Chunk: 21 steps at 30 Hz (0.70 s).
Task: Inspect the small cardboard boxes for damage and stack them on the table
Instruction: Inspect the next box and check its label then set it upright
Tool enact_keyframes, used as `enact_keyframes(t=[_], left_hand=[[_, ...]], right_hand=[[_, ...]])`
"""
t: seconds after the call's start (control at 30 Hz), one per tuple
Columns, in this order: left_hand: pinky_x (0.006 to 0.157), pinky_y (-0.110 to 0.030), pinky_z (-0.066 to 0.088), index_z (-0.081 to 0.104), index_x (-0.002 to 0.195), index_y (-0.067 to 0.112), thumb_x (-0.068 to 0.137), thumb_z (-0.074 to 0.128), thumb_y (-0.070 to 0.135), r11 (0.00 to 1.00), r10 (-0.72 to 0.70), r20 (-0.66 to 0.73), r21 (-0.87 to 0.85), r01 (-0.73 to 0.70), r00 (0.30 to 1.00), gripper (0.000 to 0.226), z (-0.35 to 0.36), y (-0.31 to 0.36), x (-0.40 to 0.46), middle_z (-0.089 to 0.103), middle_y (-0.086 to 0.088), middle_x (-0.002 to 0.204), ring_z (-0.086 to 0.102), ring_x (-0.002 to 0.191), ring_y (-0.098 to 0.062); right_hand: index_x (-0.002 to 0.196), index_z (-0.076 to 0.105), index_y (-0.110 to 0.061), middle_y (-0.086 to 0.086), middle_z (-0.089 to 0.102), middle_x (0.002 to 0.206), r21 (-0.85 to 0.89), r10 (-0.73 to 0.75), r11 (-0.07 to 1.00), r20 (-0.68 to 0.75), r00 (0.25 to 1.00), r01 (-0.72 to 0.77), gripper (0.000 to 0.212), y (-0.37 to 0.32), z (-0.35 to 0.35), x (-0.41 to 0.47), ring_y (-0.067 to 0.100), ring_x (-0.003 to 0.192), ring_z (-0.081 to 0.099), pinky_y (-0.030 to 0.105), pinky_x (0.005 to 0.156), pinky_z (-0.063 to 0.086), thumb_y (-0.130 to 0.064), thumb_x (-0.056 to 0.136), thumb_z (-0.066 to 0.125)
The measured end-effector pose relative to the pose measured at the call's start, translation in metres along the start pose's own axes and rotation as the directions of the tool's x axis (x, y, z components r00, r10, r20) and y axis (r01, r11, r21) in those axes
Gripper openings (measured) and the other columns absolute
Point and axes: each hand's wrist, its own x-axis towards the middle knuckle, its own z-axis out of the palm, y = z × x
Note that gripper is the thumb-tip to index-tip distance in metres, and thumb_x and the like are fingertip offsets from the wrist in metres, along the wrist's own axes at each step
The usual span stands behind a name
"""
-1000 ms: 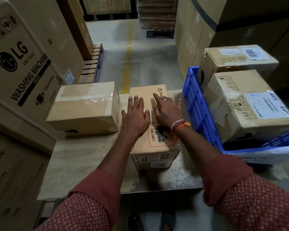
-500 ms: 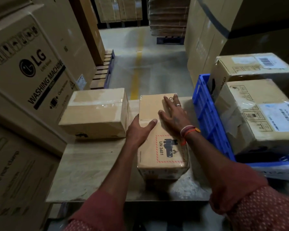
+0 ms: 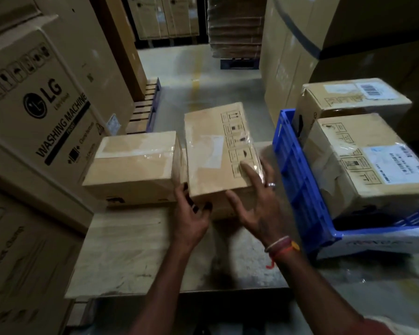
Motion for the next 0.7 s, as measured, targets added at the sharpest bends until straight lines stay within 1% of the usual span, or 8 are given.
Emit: enact_keyframes(t=[0.2, 0.3, 0.37, 0.47, 0.53, 0.6, 0.63, 0.7], left_hand=[[0.107, -0.048, 0.05, 0.036, 0.141, 0.028, 0.087, 0.067, 0.005, 0.995, 0.035, 0.162, 0.089, -0.05, 0.986, 0.066, -0.016, -0.014, -0.01, 0.061, -0.001, 0.136, 0.06, 0.126, -0.014], [0.115, -0.05, 0.041, 0.036, 0.147, 0.025, 0.088, 0.047, 0.004, 0.99, 0.134, 0.186, 0.025, -0.141, 0.973, 0.064, -0.02, 0.008, 0.003, 0.052, -0.001, 0.147, 0.049, 0.138, -0.015], [0.121, -0.049, 0.033, 0.035, 0.152, 0.015, 0.088, 0.041, 0.006, 0.972, 0.223, 0.166, 0.035, -0.232, 0.961, 0.065, -0.014, 0.029, 0.02, 0.044, -0.005, 0.155, 0.04, 0.145, -0.016], [0.125, -0.042, 0.023, 0.035, 0.156, 0.018, 0.09, 0.042, 0.019, 0.93, 0.275, 0.19, 0.196, -0.311, 0.943, 0.066, 0.007, 0.06, 0.047, 0.029, -0.002, 0.165, 0.022, 0.154, -0.013], [0.126, -0.048, 0.018, 0.032, 0.158, 0.025, 0.094, 0.039, 0.03, 0.874, 0.266, 0.218, 0.355, -0.33, 0.939, 0.065, 0.022, 0.075, 0.062, 0.018, 0.001, 0.169, 0.009, 0.156, -0.014], [0.123, -0.06, 0.013, 0.025, 0.16, 0.03, 0.096, 0.036, 0.035, 0.751, 0.251, 0.246, 0.561, -0.349, 0.936, 0.065, 0.035, 0.086, 0.076, 0.01, 0.003, 0.17, 0.001, 0.157, -0.017], [0.122, -0.064, 0.01, 0.022, 0.161, 0.03, 0.098, 0.035, 0.036, 0.662, 0.241, 0.259, 0.661, -0.353, 0.935, 0.064, 0.041, 0.089, 0.081, 0.007, 0.004, 0.171, -0.001, 0.157, -0.018], [0.12, -0.068, 0.004, 0.019, 0.161, 0.029, 0.102, 0.032, 0.037, 0.495, 0.212, 0.282, 0.795, -0.351, 0.936, 0.061, 0.051, 0.089, 0.091, 0.004, 0.003, 0.171, -0.003, 0.157, -0.021]], right_hand=[[0.153, 0.041, -0.032, 0.001, 0.01, 0.168, -0.048, 0.083, 0.995, 0.023, 0.996, -0.082, 0.069, 0.008, -0.005, -0.035, 0.019, 0.148, 0.034, 0.039, 0.111, 0.045, -0.062, 0.093, 0.056], [0.144, 0.049, -0.038, 0.0, 0.011, 0.17, -0.164, 0.106, 0.982, 0.064, 0.992, -0.095, 0.059, 0.005, -0.016, -0.01, 0.026, 0.153, 0.026, 0.058, 0.116, 0.038, -0.07, 0.096, 0.041], [0.127, 0.061, -0.032, 0.003, 0.029, 0.165, -0.238, 0.094, 0.968, 0.075, 0.993, -0.074, 0.054, 0.002, -0.019, 0.023, 0.028, 0.154, 0.024, 0.065, 0.116, 0.031, -0.069, 0.098, 0.035], [0.093, 0.062, -0.022, 0.006, 0.065, 0.126, -0.363, 0.079, 0.931, 0.104, 0.991, -0.036, 0.045, -0.006, -0.018, 0.068, 0.032, 0.132, 0.051, 0.059, 0.105, 0.042, -0.062, 0.1, 0.041], [0.081, 0.055, -0.025, 0.003, 0.064, 0.099, -0.429, 0.065, 0.903, 0.117, 0.991, -0.009, 0.041, -0.008, -0.017, 0.087, 0.028, 0.111, 0.06, 0.054, 0.093, 0.048, -0.06, 0.099, 0.044], [0.093, 0.06, -0.025, 0.006, 0.062, 0.112, -0.512, 0.061, 0.859, 0.137, 0.989, 0.018, 0.036, -0.007, -0.012, 0.099, 0.027, 0.119, 0.055, 0.057, 0.097, 0.045, -0.057, 0.098, 0.046], [0.111, 0.062, -0.024, 0.008, 0.059, 0.124, -0.545, 0.079, 0.838, 0.161, 0.984, 0.022, 0.036, -0.005, -0.008, 0.104, 0.028, 0.127, 0.049, 0.06, 0.101, 0.041, -0.054, 0.099, 0.046], [0.148, 0.046, -0.029, 0.011, 0.045, 0.151, -0.562, 0.118, 0.827, 0.225, 0.967, 0.03, 0.049, -0.004, -0.002, 0.114, 0.029, 0.147, 0.03, 0.067, 0.11, 0.031, -0.048, 0.103, 0.042]])
